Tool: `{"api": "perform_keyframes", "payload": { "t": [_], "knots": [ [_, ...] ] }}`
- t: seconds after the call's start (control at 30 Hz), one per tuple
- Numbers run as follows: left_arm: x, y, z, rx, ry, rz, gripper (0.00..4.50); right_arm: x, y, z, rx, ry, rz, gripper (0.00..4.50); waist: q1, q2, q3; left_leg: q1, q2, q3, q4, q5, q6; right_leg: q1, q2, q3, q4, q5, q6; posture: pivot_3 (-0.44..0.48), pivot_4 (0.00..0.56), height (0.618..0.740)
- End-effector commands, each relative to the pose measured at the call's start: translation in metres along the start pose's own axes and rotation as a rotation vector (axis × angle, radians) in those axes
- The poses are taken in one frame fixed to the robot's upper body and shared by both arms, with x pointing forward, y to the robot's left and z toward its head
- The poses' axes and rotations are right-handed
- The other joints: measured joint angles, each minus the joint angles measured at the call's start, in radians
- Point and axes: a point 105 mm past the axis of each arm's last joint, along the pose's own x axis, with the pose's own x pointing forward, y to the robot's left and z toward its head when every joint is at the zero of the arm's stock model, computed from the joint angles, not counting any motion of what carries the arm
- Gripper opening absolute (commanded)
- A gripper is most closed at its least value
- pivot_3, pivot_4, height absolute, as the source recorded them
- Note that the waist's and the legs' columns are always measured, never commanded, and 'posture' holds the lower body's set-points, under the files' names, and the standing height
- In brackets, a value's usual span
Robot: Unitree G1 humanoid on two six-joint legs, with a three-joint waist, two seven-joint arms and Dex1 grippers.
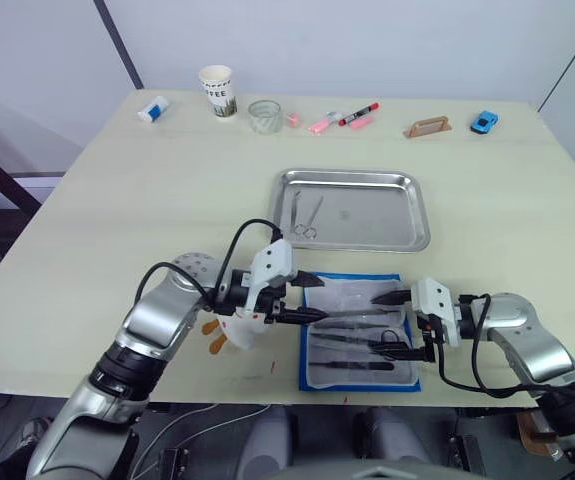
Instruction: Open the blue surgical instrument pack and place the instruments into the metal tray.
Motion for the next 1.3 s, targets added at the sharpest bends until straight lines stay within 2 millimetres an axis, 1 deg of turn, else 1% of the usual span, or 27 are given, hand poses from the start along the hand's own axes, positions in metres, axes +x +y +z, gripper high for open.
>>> {"api": "perform_keyframes", "payload": {
  "t": [0.03, 0.13, 0.27, 0.5, 0.73, 0.77, 0.8, 0.9, 0.93, 1.3],
  "knots": [
    [0.005, 0.004, 0.002, 0.060, 0.014, 0.001, 2.92, 0.000, 0.010, -0.030, 0.099, 0.101, 0.009, 4.50, -0.001, 0.000, 0.000, 0.000, 0.000, 0.000, 0.000, 0.000, 0.000, 0.000, 0.000, 0.000, 0.000, 0.000, 0.000, 0.000, 0.150, 0.740],
    [0.010, 0.008, 0.000, 0.082, 0.026, 0.008, 2.92, 0.000, 0.010, -0.030, 0.100, 0.100, 0.008, 4.50, -0.001, 0.000, 0.000, 0.000, 0.000, 0.000, 0.000, 0.000, 0.000, 0.000, 0.000, 0.000, 0.000, 0.000, 0.000, 0.000, 0.150, 0.740],
    [0.016, 0.007, -0.003, 0.106, 0.037, -0.010, 2.92, 0.001, 0.010, -0.029, 0.100, 0.097, 0.003, 4.50, -0.002, 0.000, 0.000, 0.000, 0.000, 0.000, 0.000, 0.000, 0.000, 0.000, 0.000, 0.000, 0.000, 0.000, 0.000, 0.000, 0.150, 0.740],
    [0.021, 0.007, -0.006, 0.152, 0.058, -0.016, 2.92, 0.000, 0.010, -0.029, 0.102, 0.098, -0.002, 4.50, -0.003, 0.000, 0.000, 0.000, 0.000, 0.000, 0.000, 0.000, 0.000, 0.000, 0.000, 0.000, 0.000, 0.000, 0.000, 0.000, 0.150, 0.740],
    [0.024, 0.006, -0.010, 0.150, 0.078, -0.022, 2.92, 0.000, 0.010, -0.028, 0.101, 0.100, -0.002, 4.50, -0.003, 0.000, 0.000, 0.000, 0.000, 0.000, 0.000, 0.000, 0.000, 0.000, 0.000, 0.000, 0.000, 0.000, 0.000, 0.000, 0.150, 0.740],
    [0.024, 0.006, -0.011, 0.150, 0.081, -0.030, 2.37, 0.000, 0.010, -0.028, 0.101, 0.099, -0.003, 4.50, -0.003, 0.000, 0.000, 0.000, 0.000, 0.000, 0.000, 0.000, 0.000, 0.000, 0.000, 0.000, 0.000, 0.000, 0.000, 0.000, 0.150, 0.740],
    [0.025, 0.005, -0.011, 0.149, 0.082, -0.037, 2.04, 0.000, 0.010, -0.028, 0.101, 0.099, -0.003, 4.50, -0.003, 0.000, 0.000, 0.000, 0.000, 0.000, 0.000, 0.000, 0.000, 0.000, 0.000, 0.000, 0.000, 0.000, 0.000, 0.000, 0.150, 0.740],
    [0.025, 0.005, -0.011, 0.153, 0.081, -0.040, 0.64, 0.000, 0.010, -0.028, 0.101, 0.099, -0.002, 4.50, -0.004, 0.000, 0.000, 0.000, 0.000, 0.000, 0.000, 0.000, 0.000, 0.000, 0.000, 0.000, 0.000, 0.000, 0.000, 0.000, 0.150, 0.740],
    [0.025, 0.004, -0.011, 0.154, 0.082, -0.041, 0.35, 0.000, 0.010, -0.028, 0.101, 0.099, -0.002, 4.50, -0.003, 0.000, 0.000, 0.000, 0.000, 0.000, 0.000, 0.000, 0.000, 0.000, 0.000, 0.000, 0.000, 0.000, 0.000, 0.000, 0.150, 0.740],
    [0.028, 0.001, -0.010, 0.173, 0.081, -0.059, 0.35, 0.001, 0.011, -0.029, 0.099, 0.099, 0.000, 4.50, -0.003, 0.000, 0.000, 0.000, 0.000, 0.000, 0.000, 0.000, 0.000, 0.000, 0.000, 0.000, 0.000, 0.000, 0.000, 0.000, 0.150, 0.740]
  ]
}}
